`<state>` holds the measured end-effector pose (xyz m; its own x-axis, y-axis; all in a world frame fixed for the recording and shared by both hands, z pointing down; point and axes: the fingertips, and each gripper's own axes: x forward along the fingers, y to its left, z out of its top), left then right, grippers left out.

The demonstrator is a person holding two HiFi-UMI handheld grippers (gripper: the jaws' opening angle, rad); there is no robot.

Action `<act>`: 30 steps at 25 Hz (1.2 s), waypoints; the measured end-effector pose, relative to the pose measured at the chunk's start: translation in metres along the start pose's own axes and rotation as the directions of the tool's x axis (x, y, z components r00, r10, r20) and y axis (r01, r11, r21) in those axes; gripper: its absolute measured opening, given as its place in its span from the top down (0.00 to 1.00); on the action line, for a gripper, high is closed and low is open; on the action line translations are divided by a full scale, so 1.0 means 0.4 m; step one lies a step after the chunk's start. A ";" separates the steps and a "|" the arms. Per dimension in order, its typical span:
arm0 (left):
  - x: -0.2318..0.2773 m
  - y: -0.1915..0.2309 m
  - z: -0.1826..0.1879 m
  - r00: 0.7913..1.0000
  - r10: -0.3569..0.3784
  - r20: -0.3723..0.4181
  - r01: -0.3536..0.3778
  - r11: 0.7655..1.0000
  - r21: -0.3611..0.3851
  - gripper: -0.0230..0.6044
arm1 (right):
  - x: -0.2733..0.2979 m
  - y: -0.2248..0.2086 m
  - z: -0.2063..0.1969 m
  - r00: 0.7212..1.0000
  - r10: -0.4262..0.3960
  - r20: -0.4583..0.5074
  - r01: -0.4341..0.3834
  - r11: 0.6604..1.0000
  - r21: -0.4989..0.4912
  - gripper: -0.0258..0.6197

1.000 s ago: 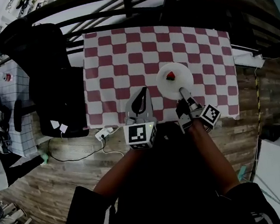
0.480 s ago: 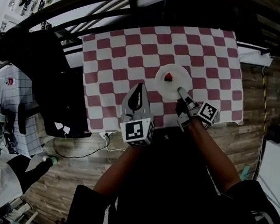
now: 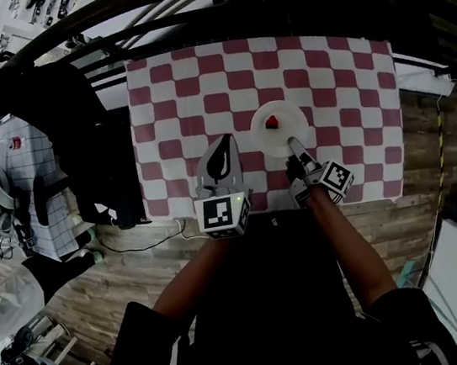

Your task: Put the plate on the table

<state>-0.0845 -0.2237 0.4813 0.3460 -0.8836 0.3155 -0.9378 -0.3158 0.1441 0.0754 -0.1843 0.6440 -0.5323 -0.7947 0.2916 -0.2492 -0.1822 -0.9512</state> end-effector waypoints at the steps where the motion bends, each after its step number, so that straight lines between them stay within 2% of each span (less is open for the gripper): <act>1: 0.009 0.000 -0.004 1.000 -0.001 -0.007 0.001 1.000 -0.002 0.95 | 0.004 -0.011 0.001 1.000 -0.008 -0.006 0.008 1.000 0.000 0.93; 4: 0.029 0.001 -0.011 1.000 -0.003 -0.021 0.003 1.000 -0.014 0.95 | 0.023 -0.037 -0.001 1.000 -0.004 -0.023 0.005 1.000 0.022 0.93; 7: 0.041 0.006 -0.016 1.000 0.011 -0.029 -0.012 1.000 -0.011 0.95 | 0.032 -0.082 -0.006 0.997 -0.056 -0.049 0.058 0.998 0.038 0.93; 11: 0.058 0.010 -0.031 0.998 0.027 -0.051 -0.028 0.999 -0.022 0.95 | 0.063 -0.104 -0.005 0.997 -0.028 -0.072 0.032 0.998 0.050 0.93; 20: 0.088 0.002 -0.049 0.998 0.035 -0.058 -0.037 0.998 -0.042 0.95 | 0.097 -0.181 0.016 0.992 -0.050 -0.119 0.049 0.999 -0.013 0.93; 30: 0.081 0.023 -0.054 0.996 0.053 -0.067 -0.055 0.998 -0.035 0.95 | 0.131 -0.207 -0.005 0.983 -0.052 -0.174 0.057 0.998 0.019 0.93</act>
<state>-0.0812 -0.2477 0.5131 0.2973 -0.8738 0.3849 -0.9539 -0.2542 0.1596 0.0665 -0.2094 0.7382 -0.6509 -0.6714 0.3543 -0.2633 -0.2380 -0.9349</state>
